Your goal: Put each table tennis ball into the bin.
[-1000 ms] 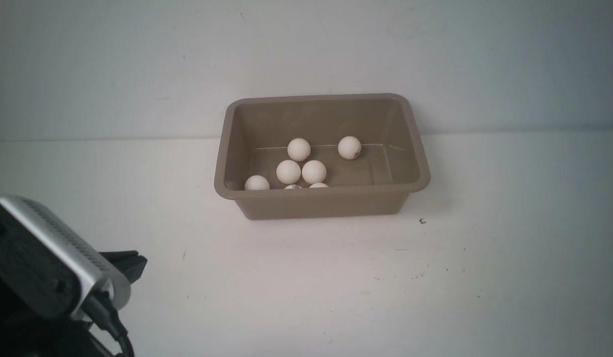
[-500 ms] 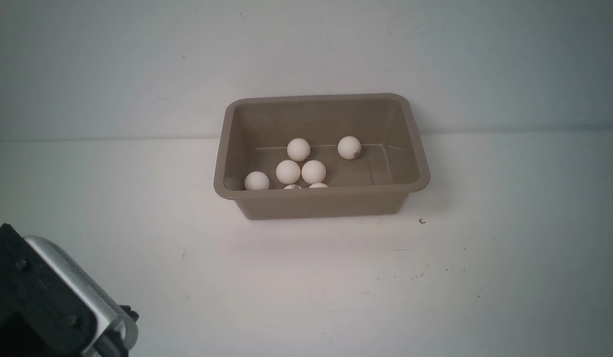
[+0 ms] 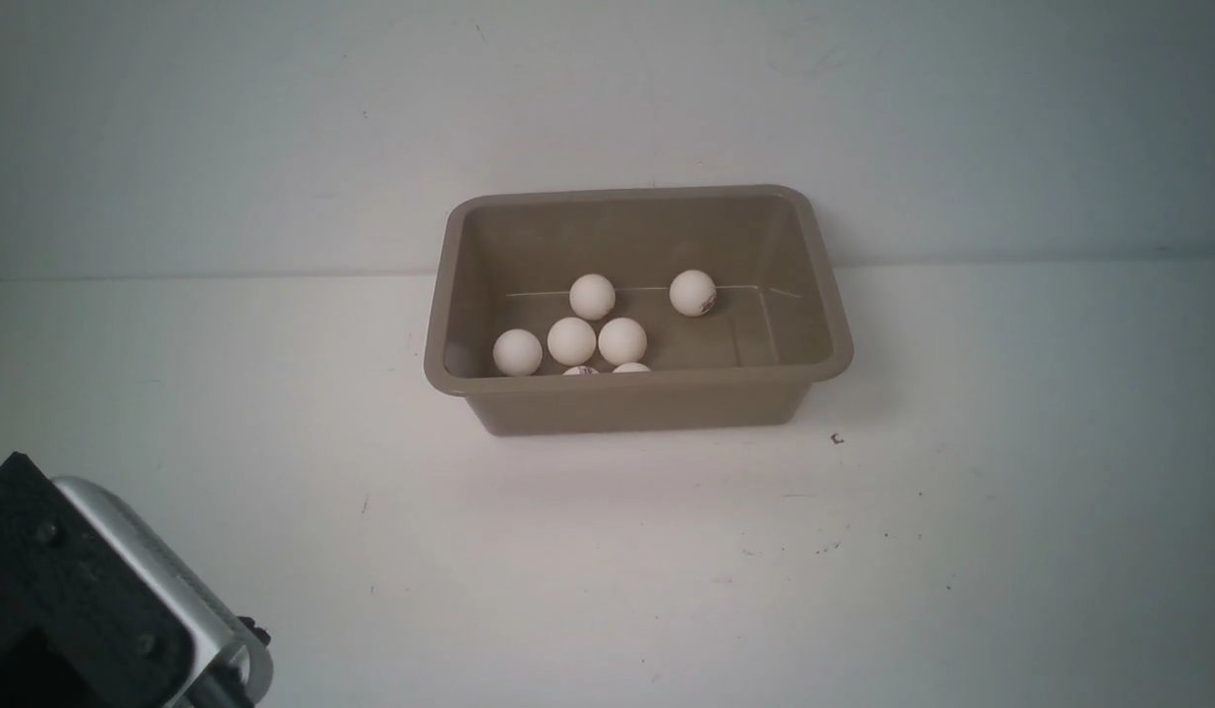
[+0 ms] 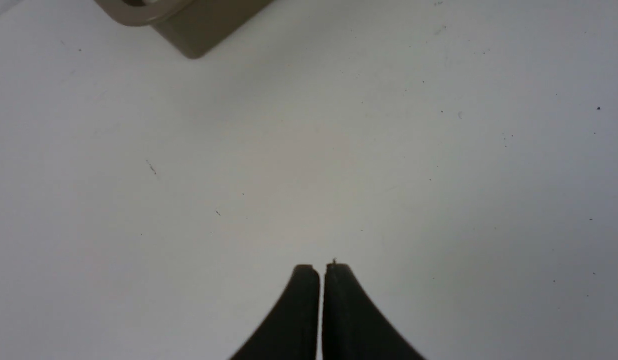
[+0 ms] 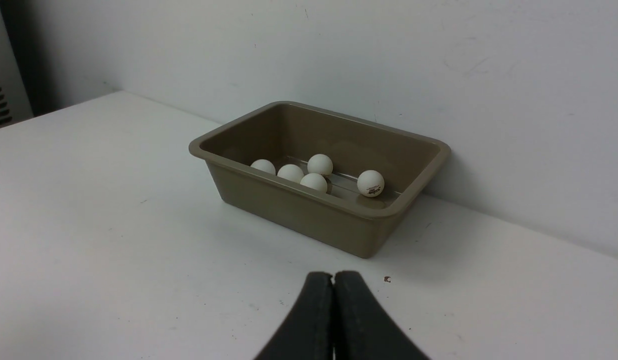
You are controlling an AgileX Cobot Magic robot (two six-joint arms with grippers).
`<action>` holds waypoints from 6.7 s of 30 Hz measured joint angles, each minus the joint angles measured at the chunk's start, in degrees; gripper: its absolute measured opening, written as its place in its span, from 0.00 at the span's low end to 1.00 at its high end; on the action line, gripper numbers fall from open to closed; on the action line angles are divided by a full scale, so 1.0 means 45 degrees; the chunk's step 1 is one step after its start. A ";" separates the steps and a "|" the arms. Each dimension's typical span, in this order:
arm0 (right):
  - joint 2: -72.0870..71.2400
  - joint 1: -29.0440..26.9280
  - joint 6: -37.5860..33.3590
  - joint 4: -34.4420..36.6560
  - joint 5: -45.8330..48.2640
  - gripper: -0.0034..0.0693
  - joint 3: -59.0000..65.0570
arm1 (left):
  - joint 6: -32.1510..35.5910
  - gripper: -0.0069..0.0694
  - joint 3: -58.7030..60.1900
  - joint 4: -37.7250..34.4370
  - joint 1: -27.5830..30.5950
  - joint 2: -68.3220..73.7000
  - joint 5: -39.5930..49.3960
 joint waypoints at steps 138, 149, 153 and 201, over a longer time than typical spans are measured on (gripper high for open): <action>0.0042 -0.9254 0.0676 0.0143 -0.6529 0.03 0.5004 | -0.2377 0.09 0.7442 0.1429 0.6562 -0.8533 -0.4161; 0.0042 -0.9915 0.0676 -0.0417 -0.6261 0.03 0.5004 | -0.2377 0.09 0.7442 0.1429 0.6562 -0.8533 -0.4161; 0.0042 -1.0353 0.0676 -0.0777 -0.6124 0.03 0.5014 | -0.2377 0.09 0.7442 0.1429 0.6562 -0.8533 -0.4161; 0.0055 -1.2259 0.1016 0.2662 -0.6301 0.03 0.6228 | -0.2377 0.09 0.7433 0.1429 0.6562 -0.8533 -0.4161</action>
